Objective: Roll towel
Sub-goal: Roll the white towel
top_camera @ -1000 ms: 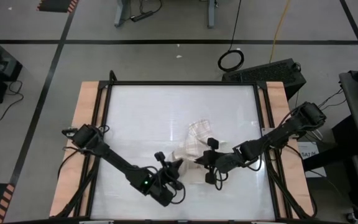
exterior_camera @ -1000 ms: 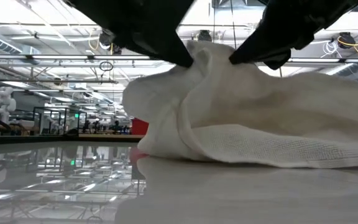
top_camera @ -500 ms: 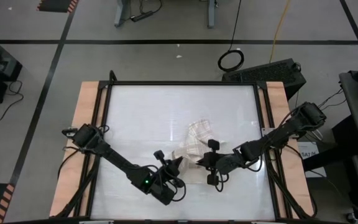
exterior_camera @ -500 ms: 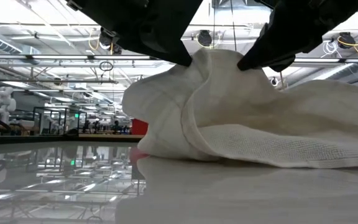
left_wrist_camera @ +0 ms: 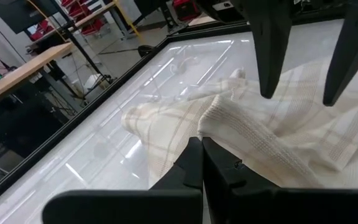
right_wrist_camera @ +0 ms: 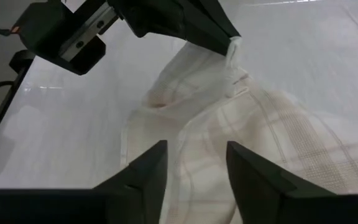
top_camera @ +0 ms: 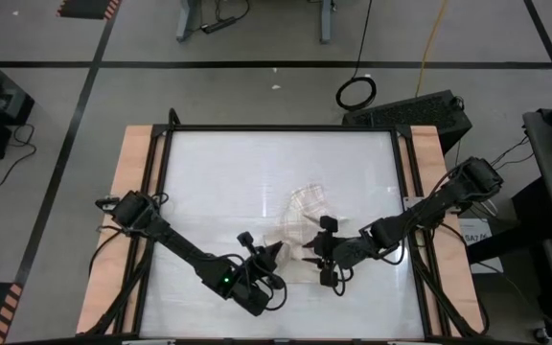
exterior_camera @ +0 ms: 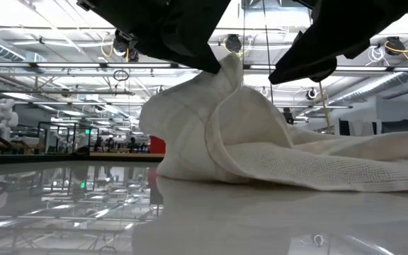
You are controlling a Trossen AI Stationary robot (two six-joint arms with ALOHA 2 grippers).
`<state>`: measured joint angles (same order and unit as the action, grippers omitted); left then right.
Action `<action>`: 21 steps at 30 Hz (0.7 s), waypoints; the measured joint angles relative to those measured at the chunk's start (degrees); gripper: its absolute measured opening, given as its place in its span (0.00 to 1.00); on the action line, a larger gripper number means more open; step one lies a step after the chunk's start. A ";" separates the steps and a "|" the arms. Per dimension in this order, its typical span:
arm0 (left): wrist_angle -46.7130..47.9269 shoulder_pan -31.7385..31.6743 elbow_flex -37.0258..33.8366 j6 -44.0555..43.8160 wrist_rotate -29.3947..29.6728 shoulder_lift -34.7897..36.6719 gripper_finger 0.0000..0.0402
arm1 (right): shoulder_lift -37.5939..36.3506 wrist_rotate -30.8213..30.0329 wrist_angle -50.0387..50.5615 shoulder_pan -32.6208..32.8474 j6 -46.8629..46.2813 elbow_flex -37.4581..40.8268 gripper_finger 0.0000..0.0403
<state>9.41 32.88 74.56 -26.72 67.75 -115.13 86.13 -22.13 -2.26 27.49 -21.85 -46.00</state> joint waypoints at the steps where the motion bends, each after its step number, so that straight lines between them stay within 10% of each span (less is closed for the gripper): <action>1: 0.00 0.00 0.00 0.00 0.00 0.00 0.00 | 0.00 -0.02 -0.27 0.00 0.00 0.00 0.41; 21: 0.37 0.40 0.02 0.00 -0.09 0.00 0.00 | 2.39 -2.26 -8.12 -2.44 -2.22 -0.09 0.57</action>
<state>9.78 33.28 74.59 -26.72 67.66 -115.13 88.52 -24.39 -10.38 25.04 -24.07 -46.09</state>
